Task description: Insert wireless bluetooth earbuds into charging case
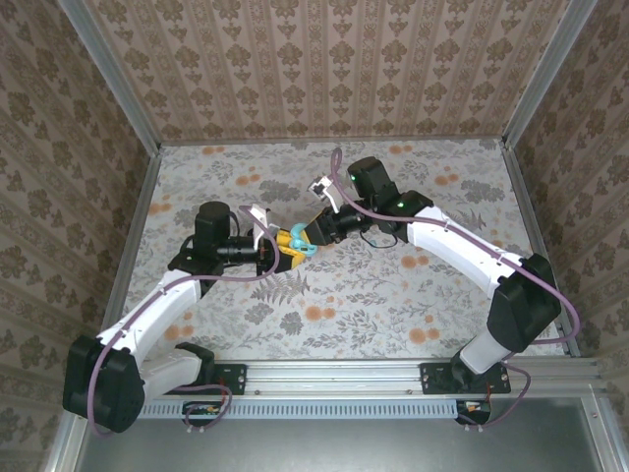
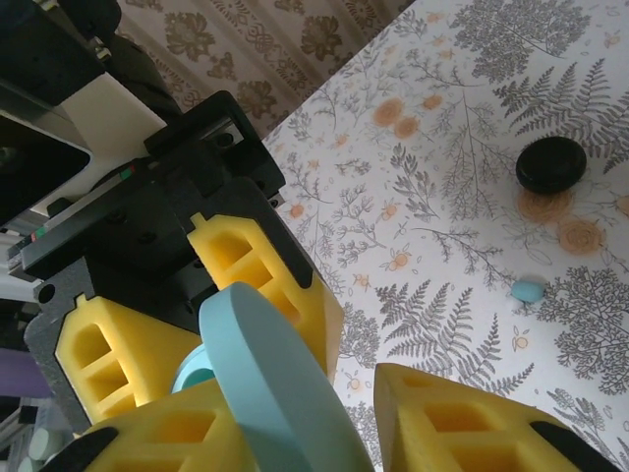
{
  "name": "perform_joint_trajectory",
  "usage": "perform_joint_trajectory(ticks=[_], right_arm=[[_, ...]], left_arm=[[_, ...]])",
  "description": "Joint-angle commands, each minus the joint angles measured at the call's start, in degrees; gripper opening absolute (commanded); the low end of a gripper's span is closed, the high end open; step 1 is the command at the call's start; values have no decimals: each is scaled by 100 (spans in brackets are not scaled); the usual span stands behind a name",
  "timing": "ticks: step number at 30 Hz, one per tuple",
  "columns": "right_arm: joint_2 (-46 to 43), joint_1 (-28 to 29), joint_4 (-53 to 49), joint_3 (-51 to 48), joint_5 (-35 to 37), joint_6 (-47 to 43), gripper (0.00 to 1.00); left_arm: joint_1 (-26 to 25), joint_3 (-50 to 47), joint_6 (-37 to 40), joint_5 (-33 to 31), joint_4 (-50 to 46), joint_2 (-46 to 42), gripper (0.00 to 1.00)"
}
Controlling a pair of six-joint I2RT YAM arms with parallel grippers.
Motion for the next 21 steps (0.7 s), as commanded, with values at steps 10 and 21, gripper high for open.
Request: perform_joint_trajectory(ticks=[10, 21], right_arm=[[-300, 115, 406, -207, 413, -237, 26], [-579, 211, 335, -317, 565, -626, 20]], left_arm=[[-13, -133, 211, 130, 246, -249, 22], [-36, -323, -24, -20, 678, -370, 45]])
